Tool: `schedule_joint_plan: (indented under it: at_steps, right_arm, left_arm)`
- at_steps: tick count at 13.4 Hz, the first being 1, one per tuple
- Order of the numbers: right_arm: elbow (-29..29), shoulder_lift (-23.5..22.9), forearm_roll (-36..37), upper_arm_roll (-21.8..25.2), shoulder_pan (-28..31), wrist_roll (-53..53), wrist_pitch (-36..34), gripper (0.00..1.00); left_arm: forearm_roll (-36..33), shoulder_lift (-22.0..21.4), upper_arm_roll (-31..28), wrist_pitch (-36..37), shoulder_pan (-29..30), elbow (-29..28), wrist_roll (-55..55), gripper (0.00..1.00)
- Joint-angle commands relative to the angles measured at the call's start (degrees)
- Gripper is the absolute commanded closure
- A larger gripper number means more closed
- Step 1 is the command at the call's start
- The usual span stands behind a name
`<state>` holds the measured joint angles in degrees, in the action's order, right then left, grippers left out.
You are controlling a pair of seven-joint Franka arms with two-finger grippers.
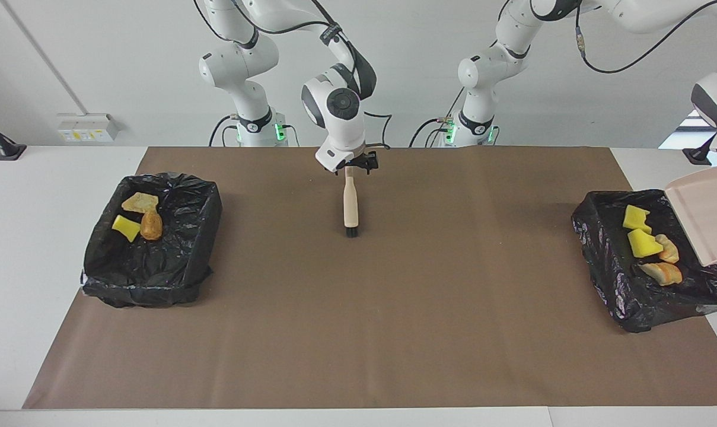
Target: Sweep and dump trash in bin
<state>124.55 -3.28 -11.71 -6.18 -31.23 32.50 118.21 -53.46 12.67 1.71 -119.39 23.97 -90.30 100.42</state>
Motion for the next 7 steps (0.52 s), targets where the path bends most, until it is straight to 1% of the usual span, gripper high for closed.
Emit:
schedule_joint_plan:
  at_steps: [1,2,3,4,5,7]
  right_arm:
    - [-4.74,-0.94,5.45,-0.15,5.45,-1.38,-1.32,0.0]
    - [-5.97,-0.5,8.26,-0.15,7.91,-1.56,-1.32,0.0]
    - [-7.55,-0.15,10.03,-0.06,10.46,-1.82,-1.66,0.0]
    - [-8.78,0.38,11.17,-0.15,12.75,-3.48,-2.45,0.0]
    - [-10.27,0.47,11.97,0.03,13.81,-5.32,-3.94,0.0]
    - [-14.75,0.56,13.2,0.03,17.15,-7.44,-7.89,0.0]
  left_arm:
    - [-0.78,-3.43,0.13,5.19,-1.72,-0.14,-0.83,1.0]
    - [0.45,-4.22,0.48,7.66,-4.17,-0.14,-1.01,1.0]
    - [3.07,-4.66,0.57,9.07,-5.84,-0.05,-1.1,1.0]
    - [6.49,-4.49,0.57,10.13,-7.86,0.99,-1.01,1.0]
    - [10.01,-3.97,0.57,11.01,-9.45,1.88,-1.1,1.0]
    - [17.82,-3.79,0.66,10.41,-10.6,1.71,-1.8,1.0]
